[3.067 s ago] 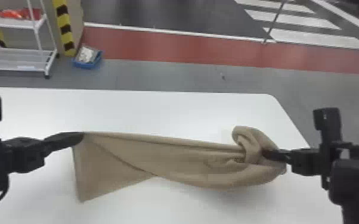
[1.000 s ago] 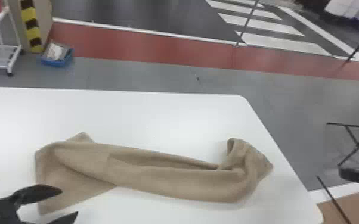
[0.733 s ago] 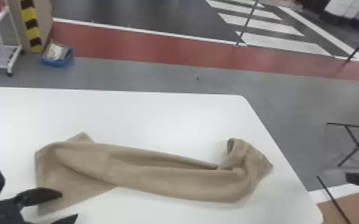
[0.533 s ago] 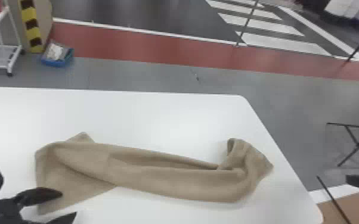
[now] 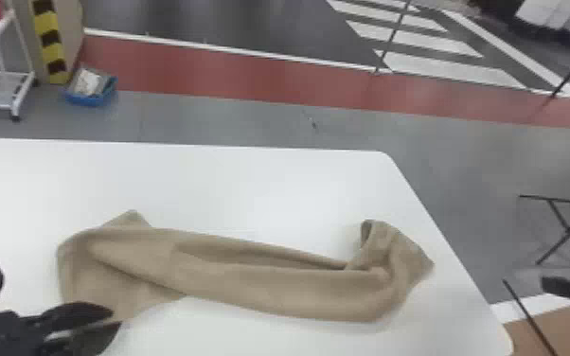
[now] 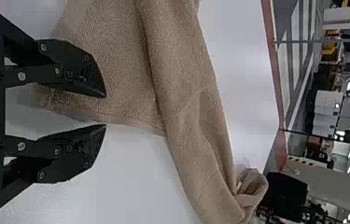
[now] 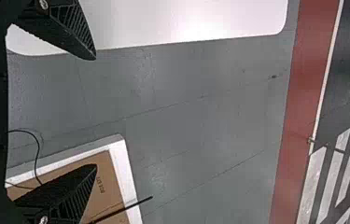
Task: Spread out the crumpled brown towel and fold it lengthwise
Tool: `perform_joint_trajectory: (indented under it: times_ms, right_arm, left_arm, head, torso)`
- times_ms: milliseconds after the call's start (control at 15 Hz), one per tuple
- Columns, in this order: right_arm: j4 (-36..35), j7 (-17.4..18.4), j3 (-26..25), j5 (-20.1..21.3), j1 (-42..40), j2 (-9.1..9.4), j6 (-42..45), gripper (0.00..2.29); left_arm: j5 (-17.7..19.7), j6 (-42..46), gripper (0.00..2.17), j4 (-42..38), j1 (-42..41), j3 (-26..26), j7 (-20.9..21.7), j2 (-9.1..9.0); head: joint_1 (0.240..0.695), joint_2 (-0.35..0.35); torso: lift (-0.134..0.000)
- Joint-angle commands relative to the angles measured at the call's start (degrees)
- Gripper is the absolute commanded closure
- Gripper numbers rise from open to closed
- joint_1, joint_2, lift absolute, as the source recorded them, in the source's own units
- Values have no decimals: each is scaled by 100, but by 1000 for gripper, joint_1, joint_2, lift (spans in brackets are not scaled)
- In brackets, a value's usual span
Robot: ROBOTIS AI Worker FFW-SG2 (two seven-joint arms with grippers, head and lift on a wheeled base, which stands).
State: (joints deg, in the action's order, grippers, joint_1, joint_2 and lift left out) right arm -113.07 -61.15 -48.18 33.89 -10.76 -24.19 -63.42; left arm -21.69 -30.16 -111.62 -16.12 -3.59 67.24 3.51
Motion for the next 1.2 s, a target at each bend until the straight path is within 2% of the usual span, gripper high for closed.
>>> perform_joint_trajectory:
  times_ms: [0, 200, 333, 400, 467, 533, 667, 933, 1000, 1133]
  right_arm:
    - [-4, 25, 63, 4, 30, 2, 70, 60]
    - [-4, 165, 371, 241, -40, -7, 1283, 63]
    - [-13, 165, 590, 390, -40, -34, 1634, 63]
    - [-30, 156, 643, 417, -14, -34, 1634, 63]
    - [-39, 156, 678, 461, -14, -25, 1634, 63]
    - [-39, 156, 696, 478, -5, -34, 1617, 63]
    - [-22, 156, 687, 514, -5, -34, 1564, 63]
    - [-13, 156, 626, 549, -23, -7, 1459, 60]
    - [-13, 156, 564, 575, -31, -7, 1388, 60]
    - [13, 165, 432, 575, -31, -25, 1318, 60]
  left_arm:
    - [7, -4, 998, -18, 12, -36, 0, 0]
    - [25, -21, 998, -158, 21, -168, 140, 0]
    - [-2, -21, 998, -378, -14, -221, 158, 0]
    - [-2, -39, 930, -528, -102, -300, 210, 0]
    - [-2, -74, 495, -677, -199, -353, 228, 0]
    - [-46, -74, 427, -774, -287, -361, 237, 18]
    - [-230, -4, 431, -958, -454, -247, 167, 44]
    - [-1197, -4, 451, -1020, -445, 474, 52, 62]
    - [-1320, -74, 579, -1011, -375, 579, 52, 70]
    - [-1443, -390, 610, -976, -260, 685, 52, 70]
  head:
    - [695, -350]
    - [695, -350]
    - [695, -350]
    - [695, -350]
    - [695, -350]
    - [695, -350]
    - [695, -350]
    - [695, -350]
    - [695, -350]
    - [695, -350]
  torso:
    - [-124]
    - [-124]
    - [-124]
    - [-124]
    - [-124]
    - [-124]
    - [-124]
    - [-124]
    - [-124]
    - [-124]
